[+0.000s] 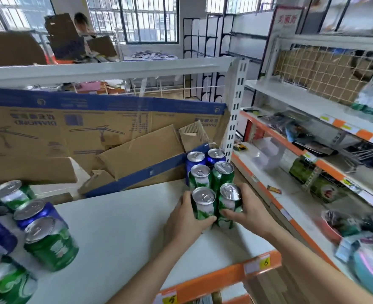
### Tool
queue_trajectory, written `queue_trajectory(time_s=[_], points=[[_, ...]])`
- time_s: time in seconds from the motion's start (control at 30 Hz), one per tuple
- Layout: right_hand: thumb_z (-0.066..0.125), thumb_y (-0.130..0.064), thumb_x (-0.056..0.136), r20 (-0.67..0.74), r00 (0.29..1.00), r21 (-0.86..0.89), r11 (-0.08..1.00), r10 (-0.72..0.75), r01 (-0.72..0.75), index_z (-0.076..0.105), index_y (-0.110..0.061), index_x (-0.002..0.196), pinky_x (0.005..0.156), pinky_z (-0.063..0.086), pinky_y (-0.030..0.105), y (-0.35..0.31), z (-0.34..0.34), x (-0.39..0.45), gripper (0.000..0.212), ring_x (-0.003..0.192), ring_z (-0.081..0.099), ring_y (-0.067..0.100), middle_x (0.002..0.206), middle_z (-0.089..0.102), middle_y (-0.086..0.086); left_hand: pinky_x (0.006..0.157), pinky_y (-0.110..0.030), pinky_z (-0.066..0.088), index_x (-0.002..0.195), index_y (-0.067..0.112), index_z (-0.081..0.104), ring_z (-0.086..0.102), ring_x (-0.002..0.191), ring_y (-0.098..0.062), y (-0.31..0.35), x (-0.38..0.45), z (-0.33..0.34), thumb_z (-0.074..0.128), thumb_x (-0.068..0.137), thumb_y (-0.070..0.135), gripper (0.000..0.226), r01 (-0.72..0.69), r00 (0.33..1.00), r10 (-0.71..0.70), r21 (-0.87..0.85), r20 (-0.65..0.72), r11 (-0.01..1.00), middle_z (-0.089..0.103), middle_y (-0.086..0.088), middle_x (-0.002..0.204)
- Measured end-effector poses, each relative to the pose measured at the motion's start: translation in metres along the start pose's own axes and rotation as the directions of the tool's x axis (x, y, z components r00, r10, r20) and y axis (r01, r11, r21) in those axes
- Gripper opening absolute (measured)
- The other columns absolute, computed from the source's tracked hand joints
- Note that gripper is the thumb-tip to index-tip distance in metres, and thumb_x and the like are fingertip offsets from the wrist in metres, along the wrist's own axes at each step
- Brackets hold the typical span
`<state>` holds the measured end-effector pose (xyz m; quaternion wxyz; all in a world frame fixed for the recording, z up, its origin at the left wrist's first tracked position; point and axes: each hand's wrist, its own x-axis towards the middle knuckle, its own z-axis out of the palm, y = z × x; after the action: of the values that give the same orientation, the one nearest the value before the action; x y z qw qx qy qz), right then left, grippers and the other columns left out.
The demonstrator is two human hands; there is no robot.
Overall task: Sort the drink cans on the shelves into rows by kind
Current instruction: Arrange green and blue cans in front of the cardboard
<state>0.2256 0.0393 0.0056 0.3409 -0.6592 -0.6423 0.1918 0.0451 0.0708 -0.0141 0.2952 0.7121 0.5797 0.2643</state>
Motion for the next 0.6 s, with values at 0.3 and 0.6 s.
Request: queue_trajectory(time_s=[0.3,0.6], points=[[0.078,-0.025,0.073,0.005,0.998,-0.039,0.997,0.062,-0.062,0.042,-0.012,0.12,0.08,0.033,0.016,0.012,-0.011,0.018,0.061,0.105,0.047,0.012,0.115,0.049,0.001,0.075,-0.035,0.045,0.117,0.023,0.033,0.056,0.111,-0.028,0.024,0.009,0.024,0.073,0.066,0.055,0.072,0.112,0.991,-0.11,0.033,-0.072,0.993,0.054,-0.003,0.124],[0.078,-0.037,0.072,0.087,0.994,-0.141,0.989,0.059,-0.046,0.039,-0.012,0.125,0.083,0.039,0.021,0.009,-0.021,0.021,0.07,0.106,0.047,0.014,0.123,0.046,0.005,0.076,-0.037,0.048,0.117,0.023,0.036,0.054,0.112,-0.028,0.025,0.009,0.024,0.074,0.066,0.053,0.07,0.144,0.982,-0.136,0.057,-0.133,0.988,0.052,-0.001,0.126]])
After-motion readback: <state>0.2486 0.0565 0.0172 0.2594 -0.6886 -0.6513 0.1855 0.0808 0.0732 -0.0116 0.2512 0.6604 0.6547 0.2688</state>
